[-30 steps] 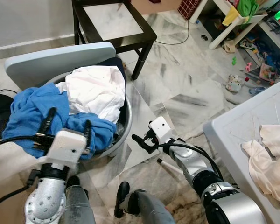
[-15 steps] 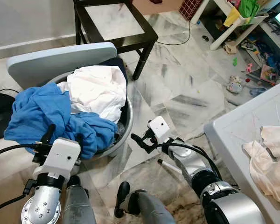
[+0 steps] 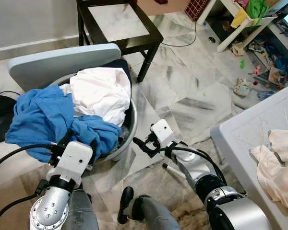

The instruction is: Hang hanger

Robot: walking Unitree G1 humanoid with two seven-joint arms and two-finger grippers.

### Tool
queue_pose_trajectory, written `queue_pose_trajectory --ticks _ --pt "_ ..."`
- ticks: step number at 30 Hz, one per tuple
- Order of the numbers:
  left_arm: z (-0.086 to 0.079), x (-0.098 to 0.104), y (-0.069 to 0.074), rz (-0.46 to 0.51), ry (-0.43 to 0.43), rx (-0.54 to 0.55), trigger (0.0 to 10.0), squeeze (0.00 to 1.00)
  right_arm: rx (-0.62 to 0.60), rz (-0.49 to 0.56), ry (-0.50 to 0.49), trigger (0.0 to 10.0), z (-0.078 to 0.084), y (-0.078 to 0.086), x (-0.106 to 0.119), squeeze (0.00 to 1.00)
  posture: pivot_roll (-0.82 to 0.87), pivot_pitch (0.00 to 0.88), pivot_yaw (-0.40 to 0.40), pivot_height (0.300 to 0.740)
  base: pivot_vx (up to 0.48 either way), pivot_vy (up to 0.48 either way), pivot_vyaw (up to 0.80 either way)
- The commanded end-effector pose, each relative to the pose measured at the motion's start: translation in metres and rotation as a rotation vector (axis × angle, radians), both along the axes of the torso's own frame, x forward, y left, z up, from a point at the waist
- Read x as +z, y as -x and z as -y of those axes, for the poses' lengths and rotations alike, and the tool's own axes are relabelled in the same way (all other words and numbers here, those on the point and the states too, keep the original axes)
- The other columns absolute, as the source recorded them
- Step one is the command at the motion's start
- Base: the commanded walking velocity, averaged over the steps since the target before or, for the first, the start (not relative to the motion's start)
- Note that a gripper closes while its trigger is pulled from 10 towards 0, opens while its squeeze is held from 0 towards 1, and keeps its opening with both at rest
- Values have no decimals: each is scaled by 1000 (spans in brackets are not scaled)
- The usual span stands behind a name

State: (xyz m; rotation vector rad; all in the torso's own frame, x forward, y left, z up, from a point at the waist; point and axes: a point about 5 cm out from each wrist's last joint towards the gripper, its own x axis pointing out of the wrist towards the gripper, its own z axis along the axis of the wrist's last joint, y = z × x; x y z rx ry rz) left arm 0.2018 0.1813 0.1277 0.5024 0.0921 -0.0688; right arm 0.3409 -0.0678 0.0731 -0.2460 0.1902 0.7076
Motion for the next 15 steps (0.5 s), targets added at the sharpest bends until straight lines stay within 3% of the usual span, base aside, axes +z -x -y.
queue_pose_trajectory --ticks 1,6,9,12,14,15 --pt "-6 -12 7 -50 25 50 0 0 -30 -40 18 10000 13 3 -9 0 464 370 -304 740 0 0 0" --pt "-24 -17 14 -38 88 193 0 0 -34 -36 17 10000 14 1 -8 0 470 371 -306 740 0 0 0" --pt "-43 -5 19 98 175 345 0 0 -29 -34 17 10000 13 1 -8 0 480 372 -310 740 0 0 0" --pt "-54 -1 22 154 206 421 0 0 -26 -33 15 10000 12 1 -7 0 487 374 -312 740 0 0 0" --pt "-73 5 32 230 234 544 0 0 -23 -33 15 10000 12 2 -7 0 488 377 -315 740 0 0 0" --pt "-73 5 32 230 234 544 0 0 -23 -33 15 10000 12 2 -7 0 488 377 -315 740 0 0 0"
